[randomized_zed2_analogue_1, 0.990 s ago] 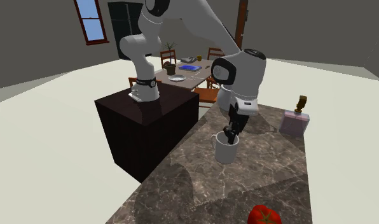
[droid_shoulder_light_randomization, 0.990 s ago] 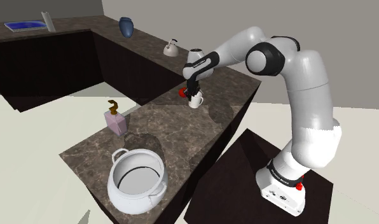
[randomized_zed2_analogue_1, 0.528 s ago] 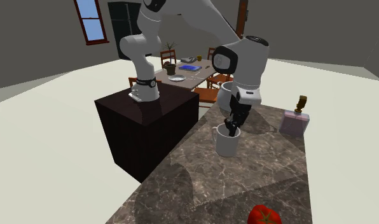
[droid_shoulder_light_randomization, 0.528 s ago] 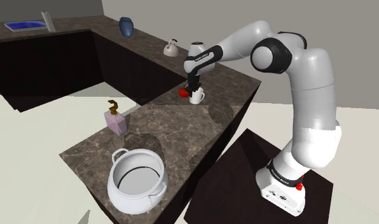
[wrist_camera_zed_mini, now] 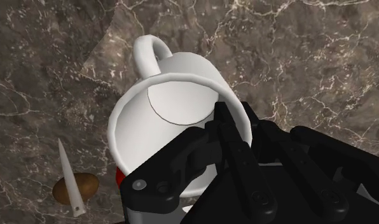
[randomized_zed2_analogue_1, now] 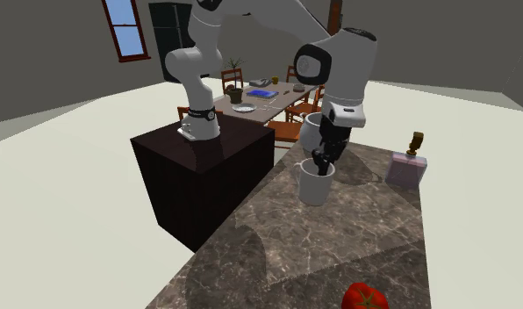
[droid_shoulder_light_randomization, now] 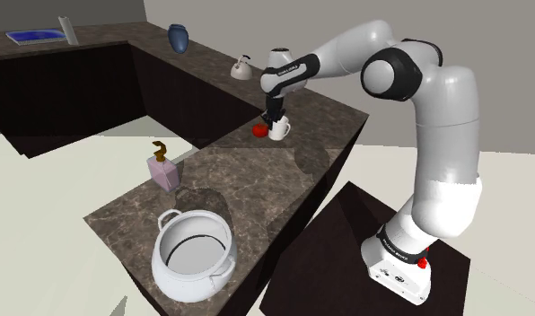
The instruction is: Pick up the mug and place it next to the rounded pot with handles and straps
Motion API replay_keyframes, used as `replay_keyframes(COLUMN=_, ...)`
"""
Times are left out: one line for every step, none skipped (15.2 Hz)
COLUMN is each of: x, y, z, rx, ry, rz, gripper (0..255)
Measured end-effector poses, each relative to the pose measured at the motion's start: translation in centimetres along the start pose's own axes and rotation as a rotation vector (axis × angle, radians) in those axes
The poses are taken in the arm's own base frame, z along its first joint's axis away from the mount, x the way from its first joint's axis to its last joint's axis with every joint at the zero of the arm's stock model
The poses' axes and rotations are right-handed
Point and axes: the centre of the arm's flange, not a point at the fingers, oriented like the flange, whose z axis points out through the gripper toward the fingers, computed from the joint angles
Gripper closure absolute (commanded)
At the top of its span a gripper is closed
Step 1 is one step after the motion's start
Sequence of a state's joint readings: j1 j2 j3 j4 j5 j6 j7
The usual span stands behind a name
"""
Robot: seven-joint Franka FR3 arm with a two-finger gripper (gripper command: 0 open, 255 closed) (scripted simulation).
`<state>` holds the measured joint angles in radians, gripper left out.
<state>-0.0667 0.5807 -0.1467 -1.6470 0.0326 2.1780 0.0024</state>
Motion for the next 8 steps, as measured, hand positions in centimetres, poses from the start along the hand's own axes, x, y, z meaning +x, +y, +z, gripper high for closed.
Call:
replay_keyframes(x=-0.1, y=0.0, z=-0.6, rx=0.000, ry=0.000, rz=0.000, gripper=255)
replay_keyframes(x=-0.2, y=0.0, z=-1.2, rx=0.000, ry=0.000, rz=0.000, gripper=255)
replay_keyframes(x=-0.3, y=0.0, z=-1.7, rx=0.000, ry=0.000, rz=0.000, gripper=255)
replay_keyframes(x=-0.3, y=0.1, z=-2.2, rx=0.000, ry=0.000, rz=0.000, gripper=255)
replay_keyframes(x=-0.1, y=0.1, z=-2.8, rx=0.000, ry=0.000, rz=0.000, gripper=255)
replay_keyframes(x=-0.2, y=0.2, z=-3.3, rx=0.000, ry=0.000, rz=0.000, gripper=255)
replay_keyframes(x=-0.3, y=0.3, z=-3.9, rx=0.000, ry=0.000, rz=0.000, gripper=255)
replay_keyframes(x=-0.3, y=0.2, z=-4.3, rx=0.000, ry=0.000, rz=0.000, gripper=255)
